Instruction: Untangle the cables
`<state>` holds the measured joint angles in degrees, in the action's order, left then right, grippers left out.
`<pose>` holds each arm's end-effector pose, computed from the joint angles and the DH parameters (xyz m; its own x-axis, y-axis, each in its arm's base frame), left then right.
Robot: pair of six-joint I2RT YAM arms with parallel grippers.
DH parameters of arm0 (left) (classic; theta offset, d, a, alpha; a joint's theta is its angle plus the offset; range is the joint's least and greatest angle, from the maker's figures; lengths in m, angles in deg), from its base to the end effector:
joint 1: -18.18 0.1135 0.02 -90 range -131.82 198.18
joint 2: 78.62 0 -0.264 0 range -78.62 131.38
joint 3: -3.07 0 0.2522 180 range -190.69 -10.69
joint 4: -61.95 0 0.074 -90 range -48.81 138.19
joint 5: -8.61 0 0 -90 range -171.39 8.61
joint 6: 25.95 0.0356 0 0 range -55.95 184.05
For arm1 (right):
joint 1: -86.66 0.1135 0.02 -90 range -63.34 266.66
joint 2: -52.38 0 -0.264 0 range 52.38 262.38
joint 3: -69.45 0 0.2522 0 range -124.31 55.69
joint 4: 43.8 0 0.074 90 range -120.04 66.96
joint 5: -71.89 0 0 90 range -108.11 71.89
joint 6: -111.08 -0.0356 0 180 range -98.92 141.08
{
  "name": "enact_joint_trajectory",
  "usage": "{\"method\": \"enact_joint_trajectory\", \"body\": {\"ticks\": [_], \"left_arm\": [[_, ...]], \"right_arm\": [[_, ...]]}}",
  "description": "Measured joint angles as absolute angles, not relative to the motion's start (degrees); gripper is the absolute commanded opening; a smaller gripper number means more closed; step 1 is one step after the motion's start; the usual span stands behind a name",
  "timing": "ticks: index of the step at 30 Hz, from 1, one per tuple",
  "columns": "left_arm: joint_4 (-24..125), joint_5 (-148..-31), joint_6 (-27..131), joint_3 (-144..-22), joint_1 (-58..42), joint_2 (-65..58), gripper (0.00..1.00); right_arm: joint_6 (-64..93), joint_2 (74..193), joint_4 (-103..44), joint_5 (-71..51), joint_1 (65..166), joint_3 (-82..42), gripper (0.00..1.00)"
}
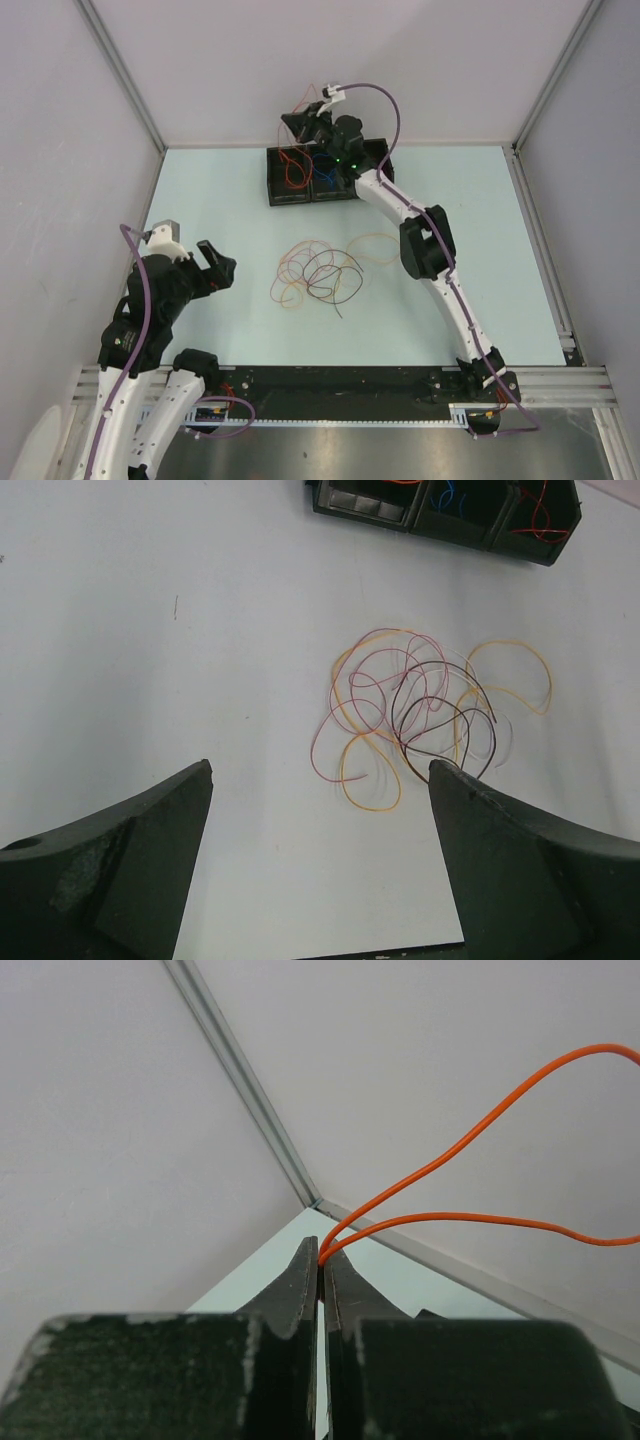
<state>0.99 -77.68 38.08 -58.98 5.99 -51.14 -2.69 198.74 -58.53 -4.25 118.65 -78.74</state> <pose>0.0900 -0.0171 0.3297 -0.4580 -0.3481 -0.8179 -0.0517 0.9290 -0.3664 0.5009 0.3229 0.2987 -0.0646 0.4211 -0.9047 -0.7464 0.5814 0.3239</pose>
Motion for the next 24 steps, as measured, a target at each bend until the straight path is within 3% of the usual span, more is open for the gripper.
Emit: {"method": "enact_joint_trajectory", "body": {"ticks": [24], "left_arm": [[1.40,-78.60,38.10,-58.63,6.58,-51.14,0.94]], "right_arm": [[-1.93,206.04,-51.58,-8.33,121.73,-81.98,0.00]]}}
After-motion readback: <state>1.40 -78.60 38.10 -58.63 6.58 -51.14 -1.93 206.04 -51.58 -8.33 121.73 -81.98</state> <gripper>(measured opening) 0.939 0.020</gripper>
